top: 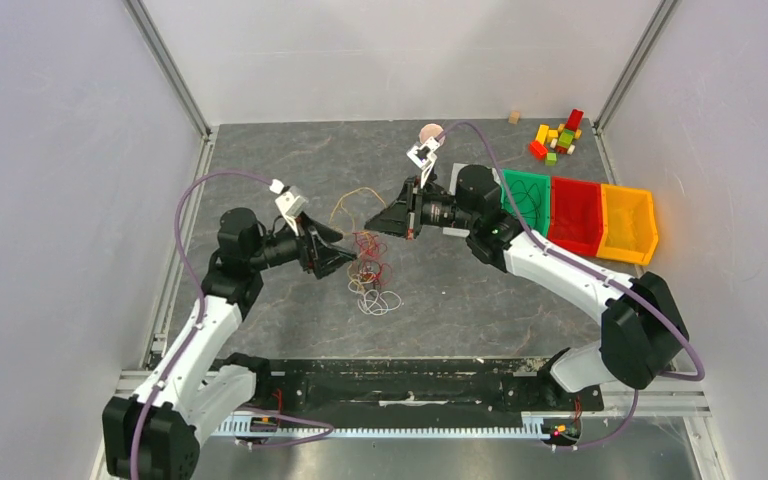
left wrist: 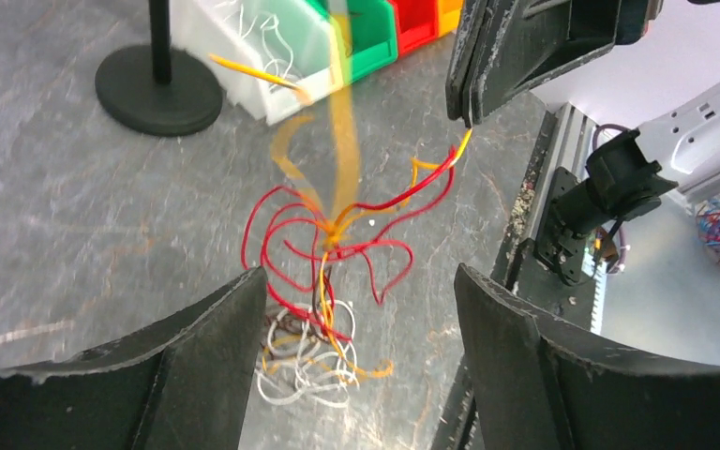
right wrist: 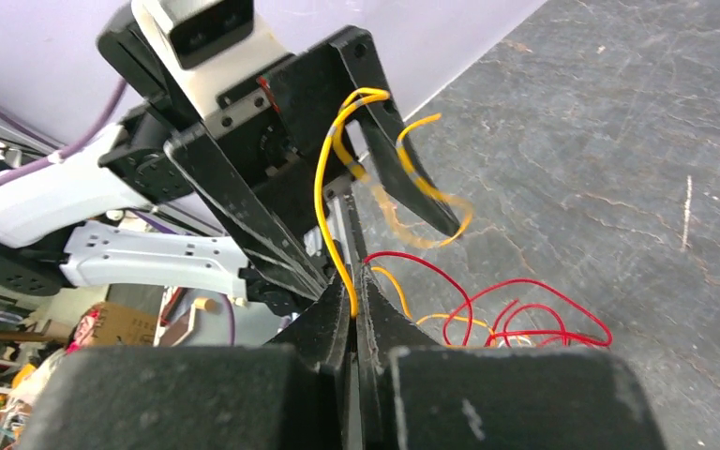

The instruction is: Untangle the cables

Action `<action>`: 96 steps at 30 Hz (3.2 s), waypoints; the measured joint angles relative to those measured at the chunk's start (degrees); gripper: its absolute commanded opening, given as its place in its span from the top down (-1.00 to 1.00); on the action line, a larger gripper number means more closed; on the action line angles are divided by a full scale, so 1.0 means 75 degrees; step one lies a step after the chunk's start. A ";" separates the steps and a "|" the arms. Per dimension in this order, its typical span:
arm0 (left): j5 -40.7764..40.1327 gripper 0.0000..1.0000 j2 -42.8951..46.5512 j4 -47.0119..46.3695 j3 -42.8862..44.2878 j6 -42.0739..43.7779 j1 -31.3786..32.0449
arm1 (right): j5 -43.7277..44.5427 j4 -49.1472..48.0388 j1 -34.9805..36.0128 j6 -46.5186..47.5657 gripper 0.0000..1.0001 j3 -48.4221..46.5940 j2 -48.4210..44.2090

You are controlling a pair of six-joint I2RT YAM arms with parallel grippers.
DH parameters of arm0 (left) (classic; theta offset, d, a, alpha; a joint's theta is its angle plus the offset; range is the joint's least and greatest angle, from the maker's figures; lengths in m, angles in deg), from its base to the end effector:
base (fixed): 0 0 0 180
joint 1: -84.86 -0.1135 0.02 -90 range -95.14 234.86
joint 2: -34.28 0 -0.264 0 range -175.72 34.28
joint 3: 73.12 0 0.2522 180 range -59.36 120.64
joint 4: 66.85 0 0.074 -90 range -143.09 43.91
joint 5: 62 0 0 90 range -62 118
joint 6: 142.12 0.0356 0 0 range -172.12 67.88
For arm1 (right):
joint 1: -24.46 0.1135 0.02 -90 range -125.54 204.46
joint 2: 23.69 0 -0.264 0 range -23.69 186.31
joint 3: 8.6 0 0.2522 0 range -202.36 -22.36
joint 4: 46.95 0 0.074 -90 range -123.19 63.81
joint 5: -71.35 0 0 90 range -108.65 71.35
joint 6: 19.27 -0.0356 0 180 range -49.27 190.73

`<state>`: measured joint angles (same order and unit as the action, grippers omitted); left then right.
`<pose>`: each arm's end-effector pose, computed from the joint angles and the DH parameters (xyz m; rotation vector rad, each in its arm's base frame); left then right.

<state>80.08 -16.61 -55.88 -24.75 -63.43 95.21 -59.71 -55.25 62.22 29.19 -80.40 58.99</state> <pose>0.1904 -0.0633 0.2849 0.6482 1.7256 -1.0803 0.2503 0.2235 0.3232 -0.5733 1.7848 1.5855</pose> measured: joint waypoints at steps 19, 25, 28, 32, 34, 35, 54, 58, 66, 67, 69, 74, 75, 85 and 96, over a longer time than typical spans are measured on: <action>-0.1370 0.55 -0.2250 -0.1647 -0.0219 -0.0857 0.0918 | -0.0405 0.0169 -0.0125 -0.0589 1.00 -0.1784 -0.0160; -0.1976 0.22 -0.2028 -0.1072 -0.0131 -0.0839 0.0915 | -0.0539 0.0627 -0.1137 -0.1017 1.00 -0.2530 -0.0073; -0.2165 0.07 -0.2043 -0.0892 -0.0047 -0.0828 0.0880 | -0.0586 0.0688 -0.1291 -0.1250 1.00 -0.2932 0.0047; -0.2136 -0.27 -0.2031 -0.0137 -0.0373 -0.0839 0.0580 | -0.0469 -0.0117 -0.1524 -0.1408 1.00 -0.3456 -0.0073; -0.2066 -0.42 -0.1696 0.0035 -0.0632 -0.0828 0.0545 | -0.0458 -0.0440 -0.1614 -0.1408 1.00 -0.3485 -0.0306; -0.2040 -0.48 -0.1378 0.0119 -0.0743 -0.0819 0.0545 | -0.0458 -0.0583 -0.1623 -0.1405 1.00 -0.3485 -0.0423; -0.2710 -0.56 -0.2212 -0.3217 0.0589 -0.0685 0.2798 | -0.0452 -0.1000 -0.1556 -0.1376 1.00 -0.4164 -0.0058; -0.2981 -0.18 -0.2871 -0.3620 0.0979 -0.0583 0.3238 | -0.0347 -0.0988 -0.1364 -0.1341 1.00 -0.4374 0.0009; -0.3060 -0.15 -0.3305 -0.2270 -0.0297 -0.0568 0.1676 | -0.0140 -0.0420 -0.1253 -0.0889 1.00 -0.6869 0.0737; -0.3080 -0.17 -0.3279 -0.1845 -0.0472 -0.0580 0.1297 | -0.0029 -0.0399 -0.1367 -0.0833 1.00 -0.7236 0.0804; -0.3142 -0.19 -0.3147 -0.1137 -0.0670 -0.0615 0.0895 | 0.0189 -0.0469 -0.1614 -0.0764 1.00 -0.7688 0.0807; -0.3200 -0.36 -0.3008 -0.0204 -0.0717 -0.0848 0.0726 | 0.0507 -0.0632 -0.1906 -0.0697 1.00 -0.7720 0.0568; -0.3194 -0.43 -0.3008 -0.0099 -0.0717 -0.0857 0.0688 | 0.0513 -0.0656 -0.1906 -0.0679 1.00 -0.7545 0.0484; -0.2585 -0.64 -0.0769 0.0729 -0.0201 -0.0294 0.0382 | -0.0079 0.0291 -0.1920 0.0265 1.00 -0.4202 -0.0554; -0.1075 -0.66 -0.0029 0.2328 0.0895 0.1451 0.0449 | -0.0358 0.3241 -0.2326 0.2130 1.00 -0.1332 -0.2739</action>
<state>72.01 -16.83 -38.41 -18.04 -52.55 98.57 -62.40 -30.95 44.78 45.17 -90.39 38.44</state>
